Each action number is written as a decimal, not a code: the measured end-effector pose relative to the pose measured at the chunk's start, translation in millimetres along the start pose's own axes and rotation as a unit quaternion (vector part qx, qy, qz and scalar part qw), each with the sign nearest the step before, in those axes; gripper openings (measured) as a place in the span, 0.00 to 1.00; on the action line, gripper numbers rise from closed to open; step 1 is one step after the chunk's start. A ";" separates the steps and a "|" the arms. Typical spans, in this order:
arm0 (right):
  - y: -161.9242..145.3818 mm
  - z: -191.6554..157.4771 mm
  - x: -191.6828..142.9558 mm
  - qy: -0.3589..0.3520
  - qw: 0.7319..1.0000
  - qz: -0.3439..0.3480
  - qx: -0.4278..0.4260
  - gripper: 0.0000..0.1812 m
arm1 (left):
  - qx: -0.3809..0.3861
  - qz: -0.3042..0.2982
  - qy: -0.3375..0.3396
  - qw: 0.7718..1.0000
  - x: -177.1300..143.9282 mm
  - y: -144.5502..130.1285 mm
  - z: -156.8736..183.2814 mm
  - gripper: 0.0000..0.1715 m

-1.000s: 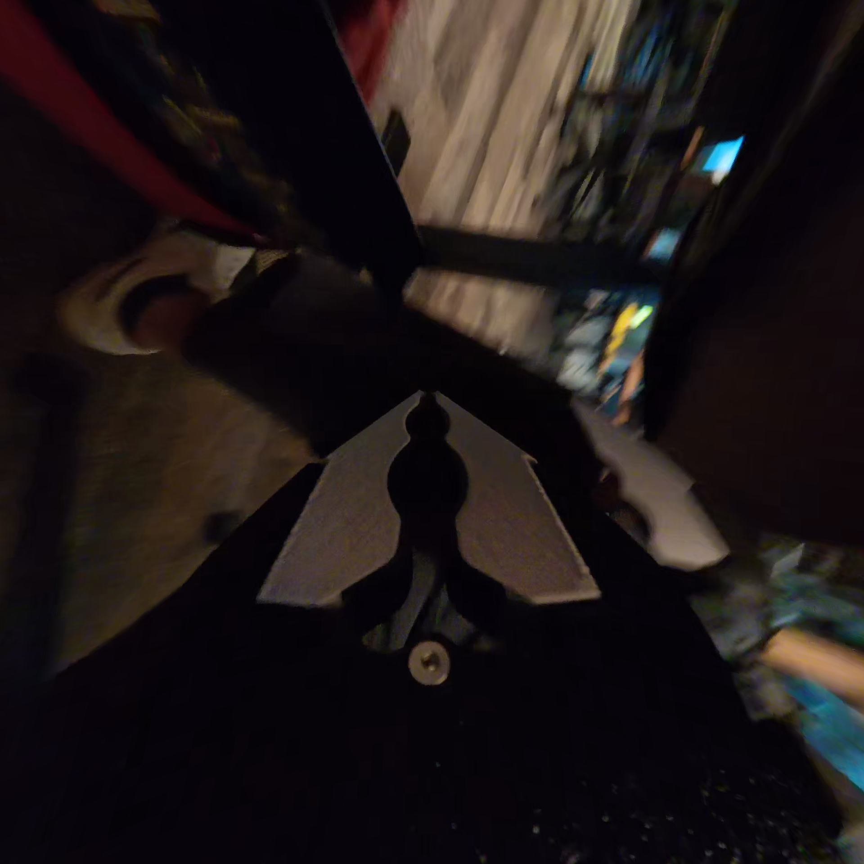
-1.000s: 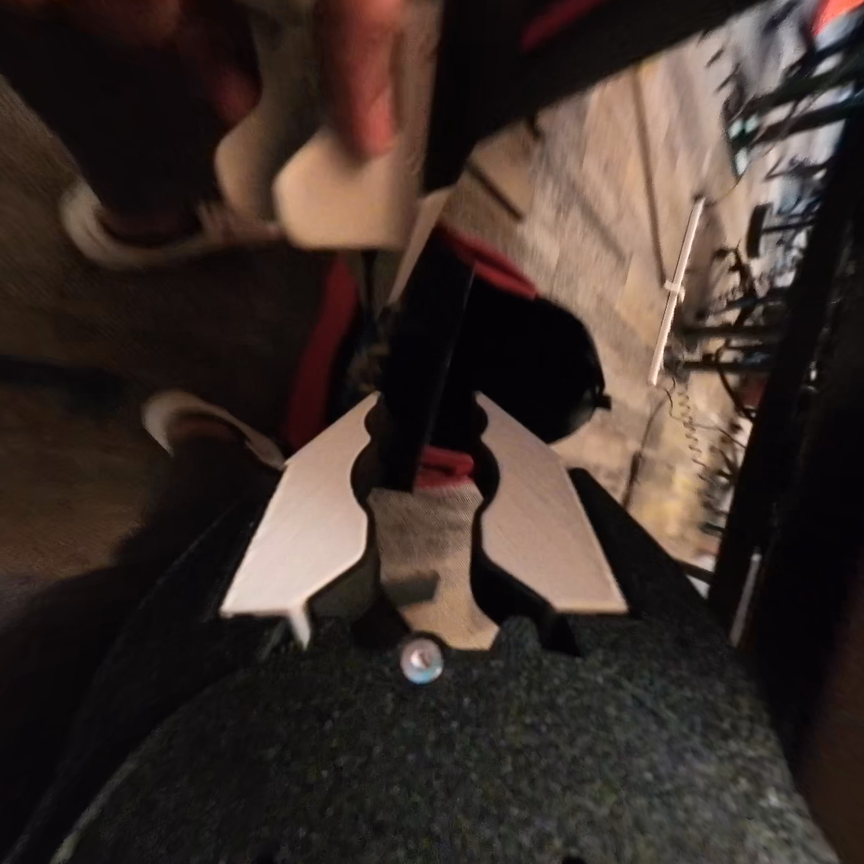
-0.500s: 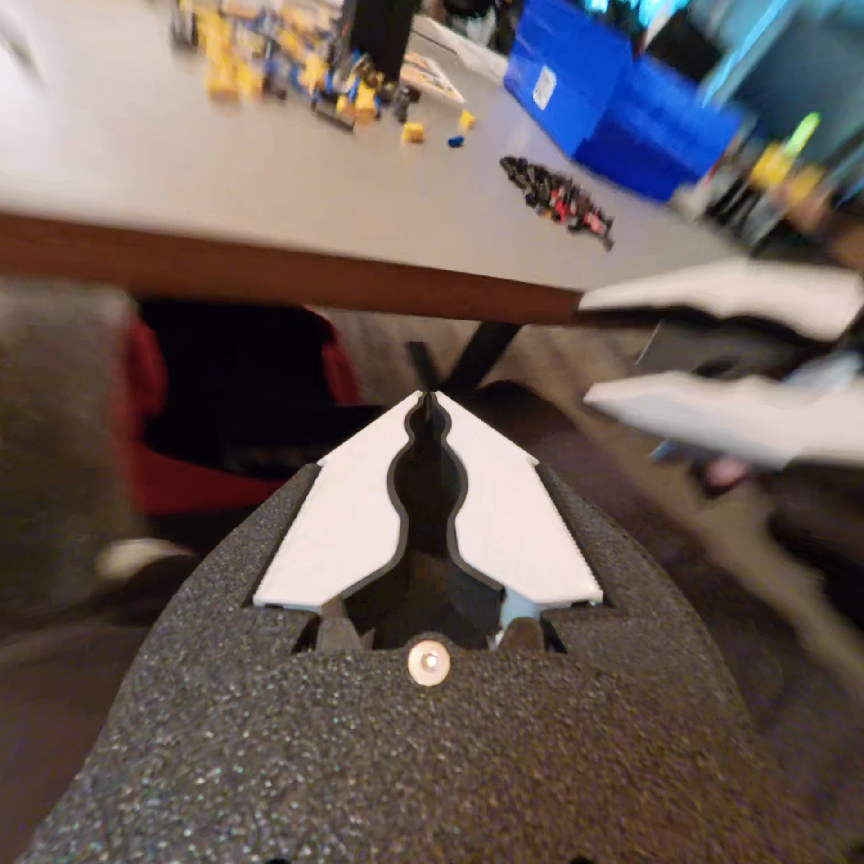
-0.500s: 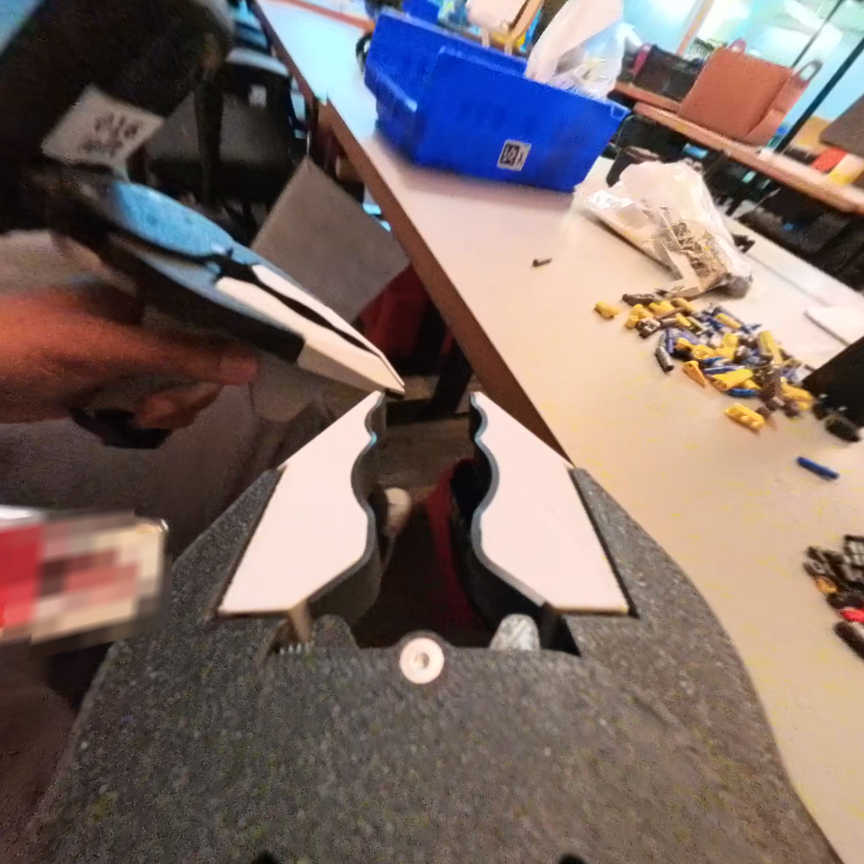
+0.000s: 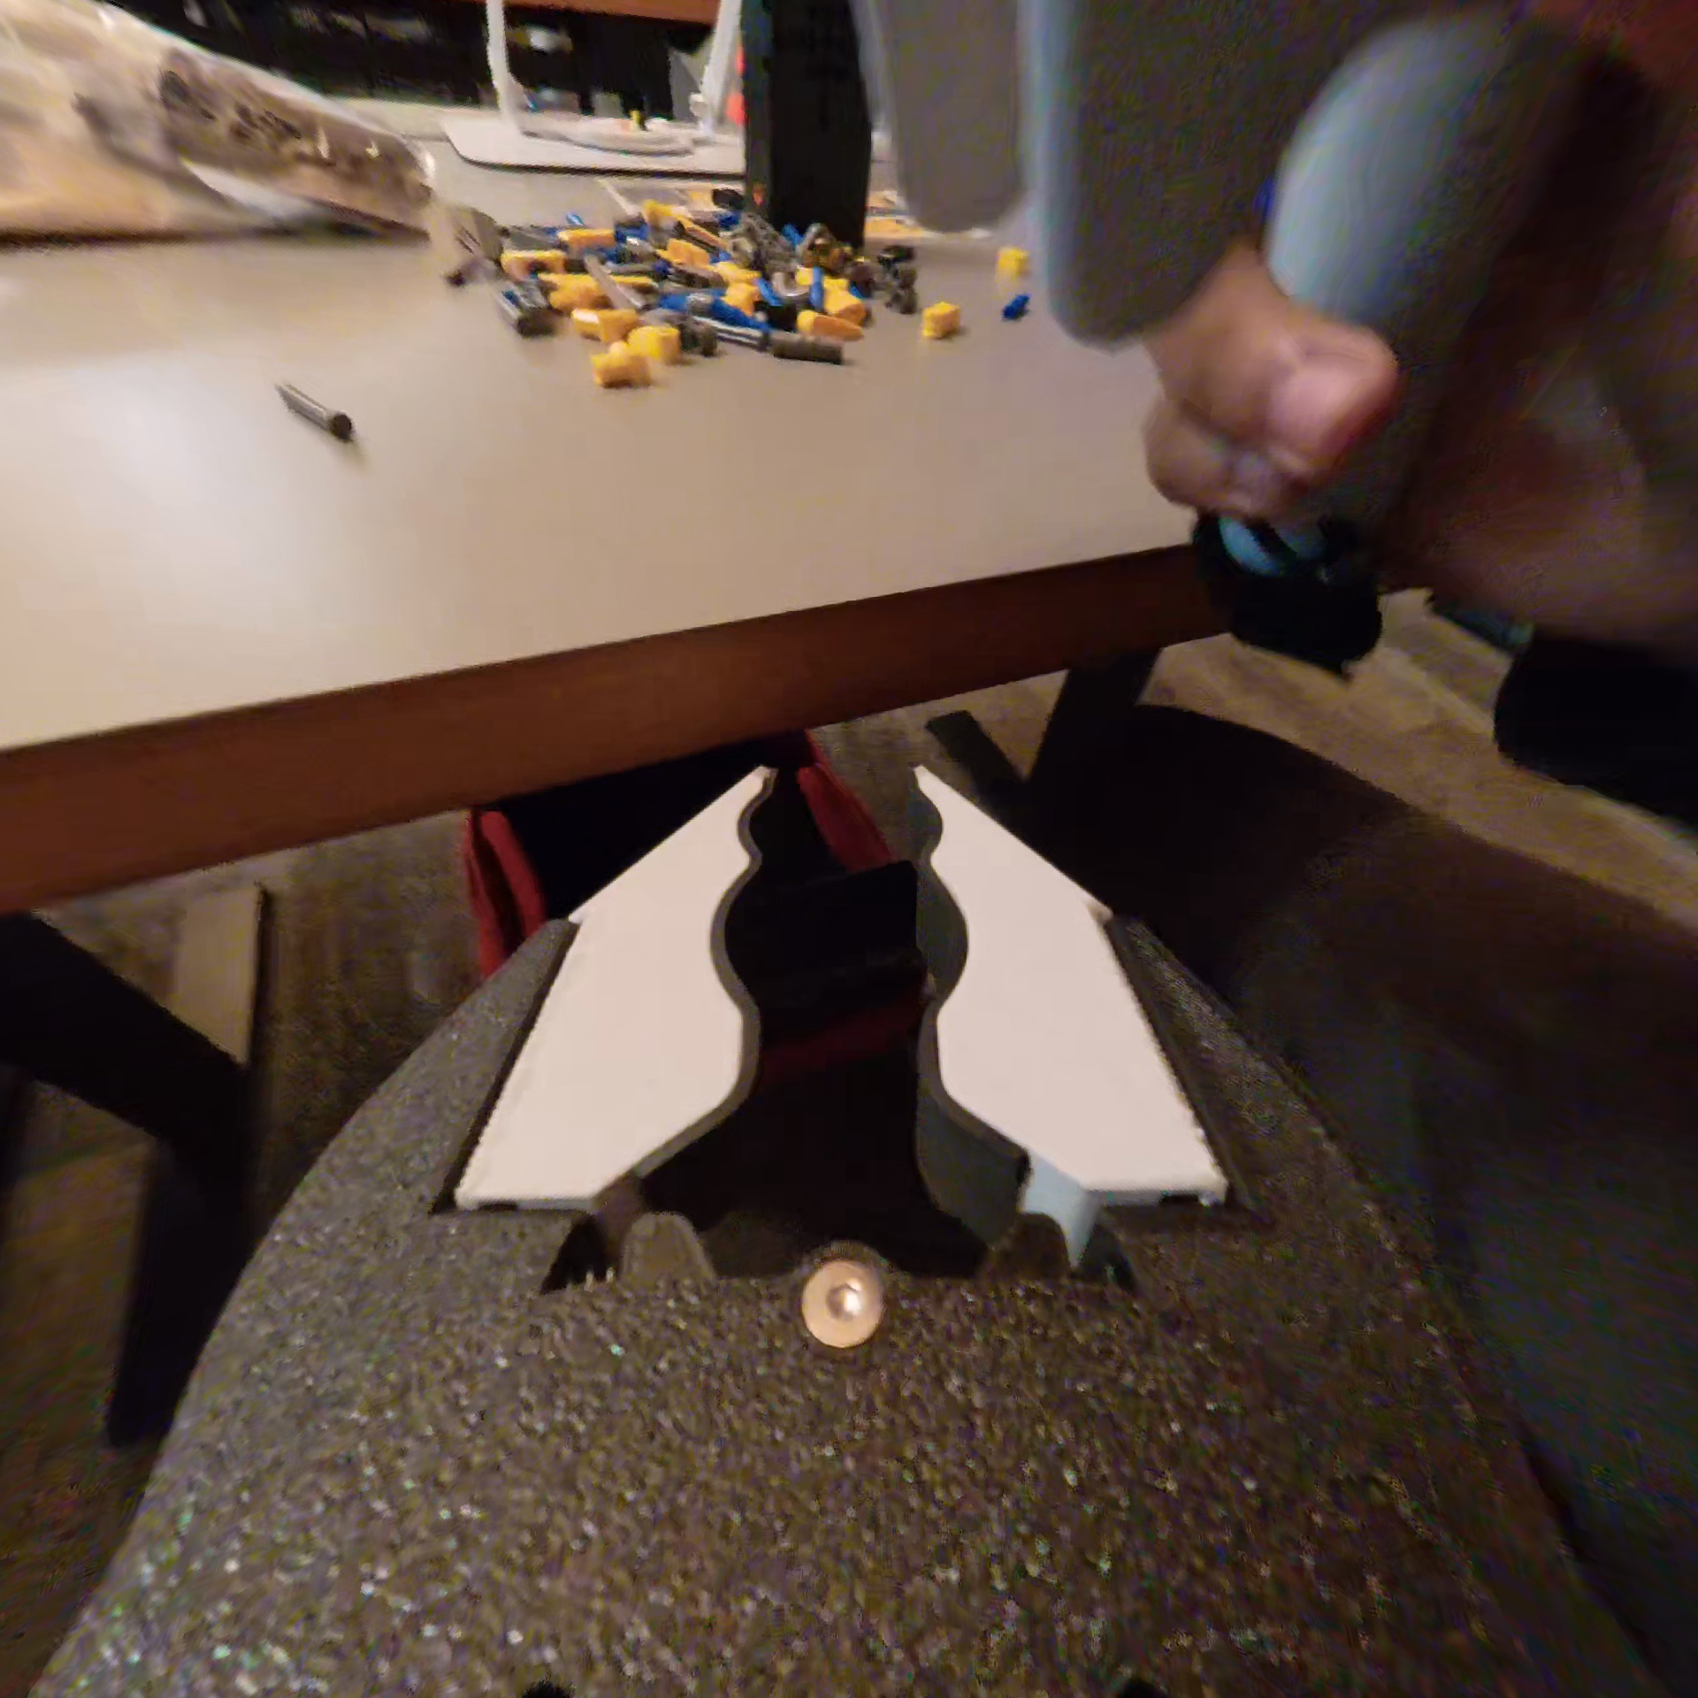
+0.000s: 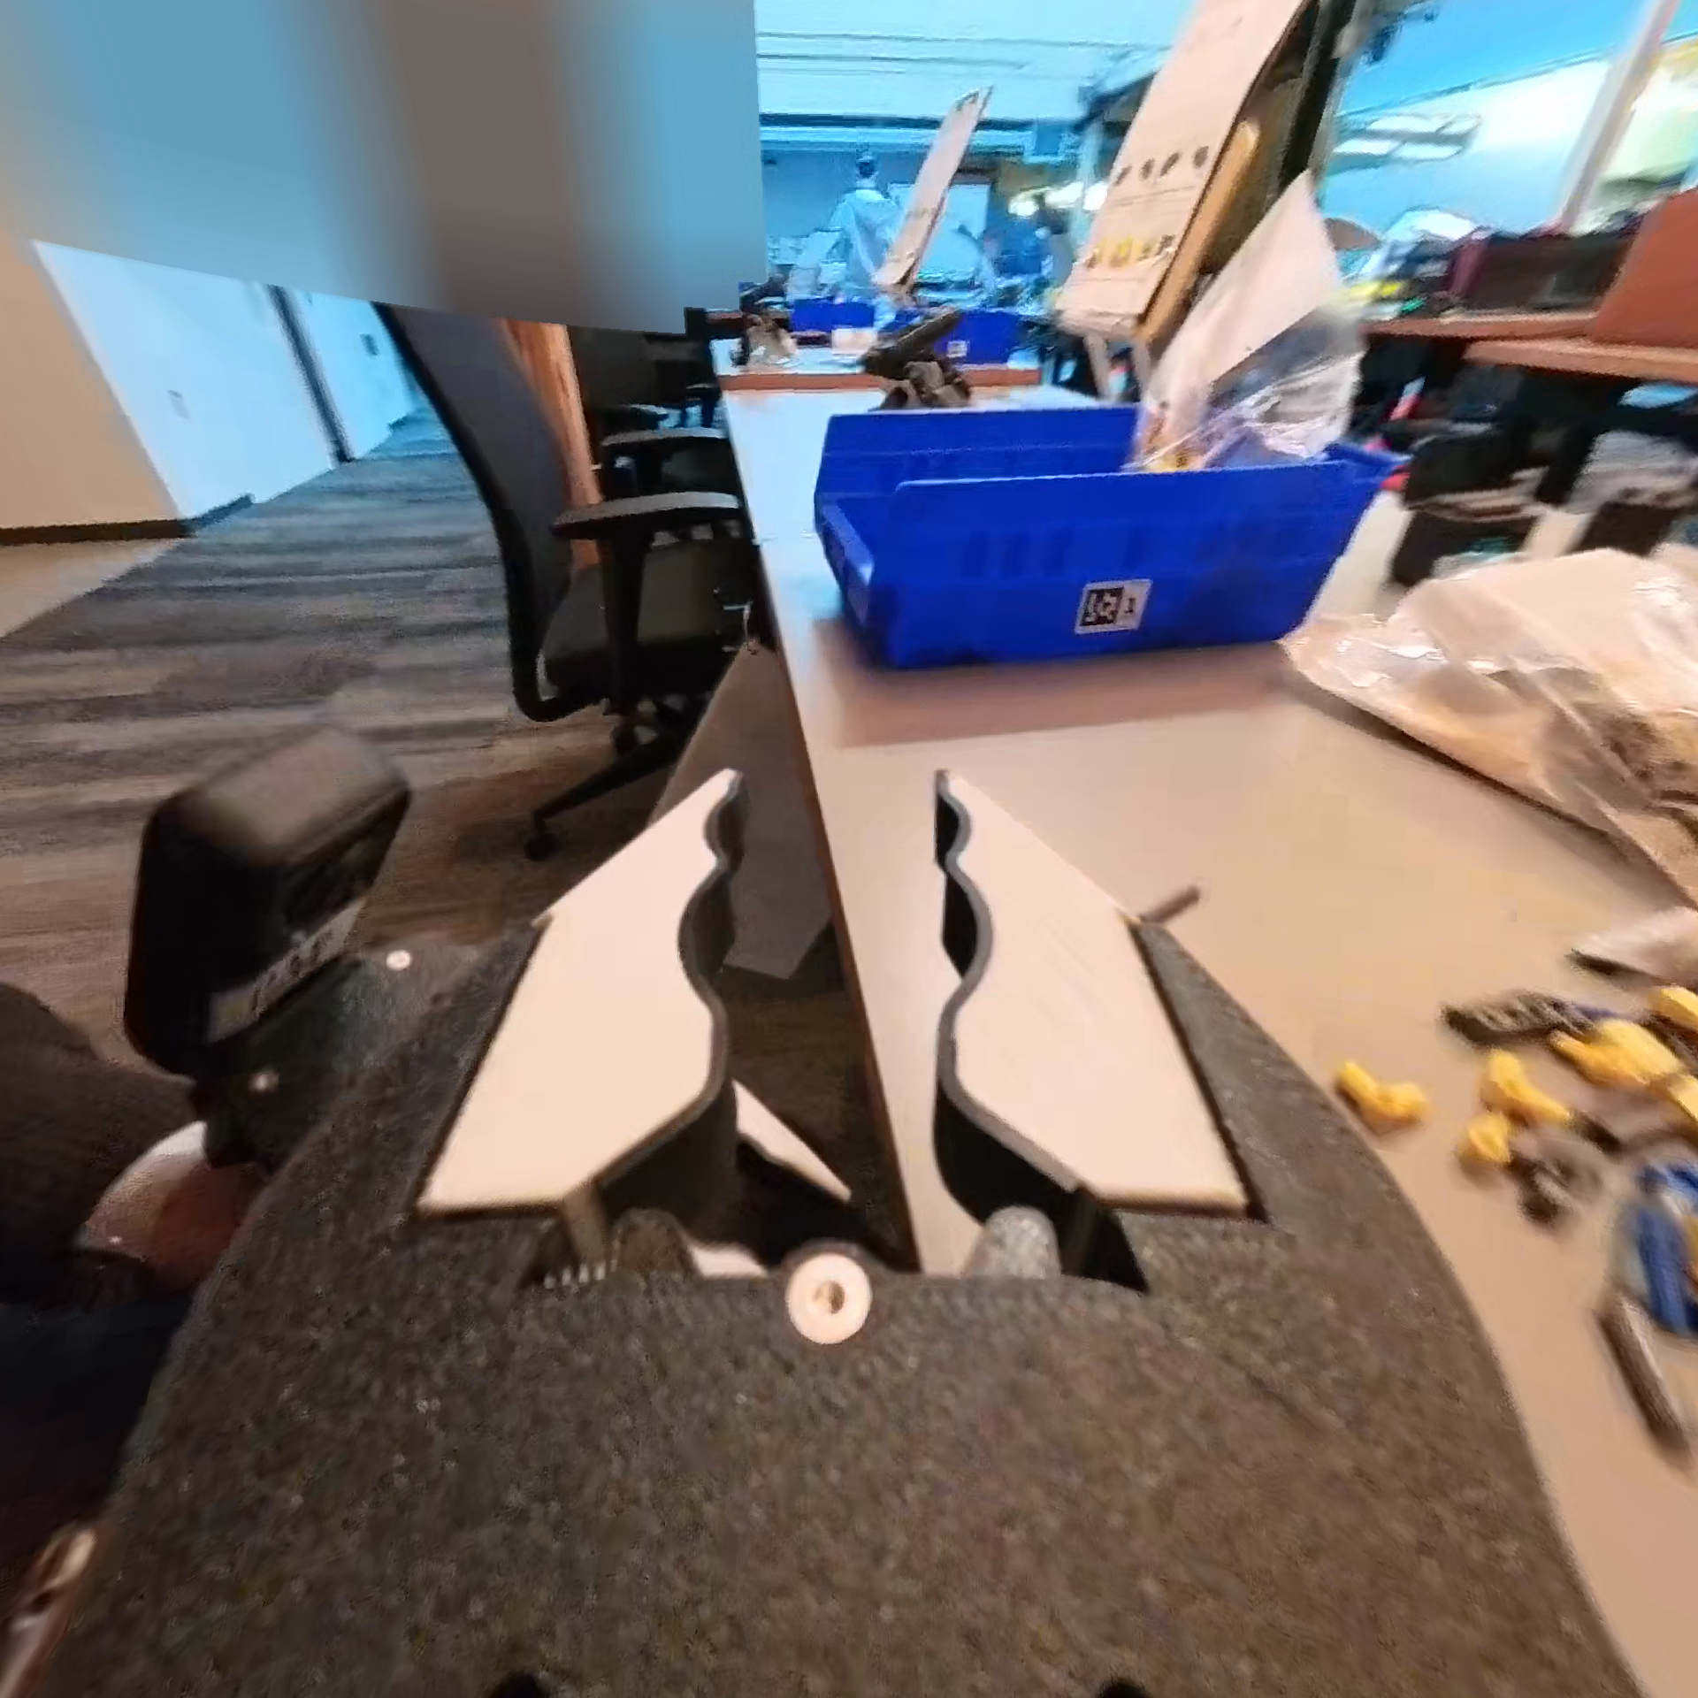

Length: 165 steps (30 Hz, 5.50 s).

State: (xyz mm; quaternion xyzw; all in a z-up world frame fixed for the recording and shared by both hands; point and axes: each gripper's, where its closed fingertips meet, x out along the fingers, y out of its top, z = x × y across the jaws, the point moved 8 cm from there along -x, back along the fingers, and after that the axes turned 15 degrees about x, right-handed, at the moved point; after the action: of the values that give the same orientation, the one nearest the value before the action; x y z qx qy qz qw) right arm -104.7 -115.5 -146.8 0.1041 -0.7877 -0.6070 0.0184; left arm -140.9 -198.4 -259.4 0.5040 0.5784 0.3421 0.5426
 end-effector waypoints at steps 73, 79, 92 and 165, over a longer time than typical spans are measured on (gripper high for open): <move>179.1 50.3 70.3 0.396 0.886 0.007 0.242 0.02 | -0.269 0.412 -0.331 0.805 0.1 112.6 -163.0 0.36; 146.2 48.7 37.8 0.349 0.897 0.045 0.267 0.02 | -0.377 0.452 -0.447 0.674 -4.3 113.0 -169.4 0.36; 80.8 81.3 -3.6 0.080 0.960 0.000 0.267 0.16 | -0.409 0.377 -0.370 0.744 8.1 101.6 -178.9 0.03; 72.5 90.1 0.7 -0.004 0.947 0.020 0.320 0.00 | -0.233 0.199 -0.282 0.909 17.8 92.8 -198.4 0.01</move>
State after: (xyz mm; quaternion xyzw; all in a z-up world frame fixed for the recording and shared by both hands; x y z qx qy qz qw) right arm -129.7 -12.4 -100.9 0.0859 -0.9424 -0.3233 -0.0067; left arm -312.5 -127.5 -141.9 0.5434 0.1924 0.4115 0.7059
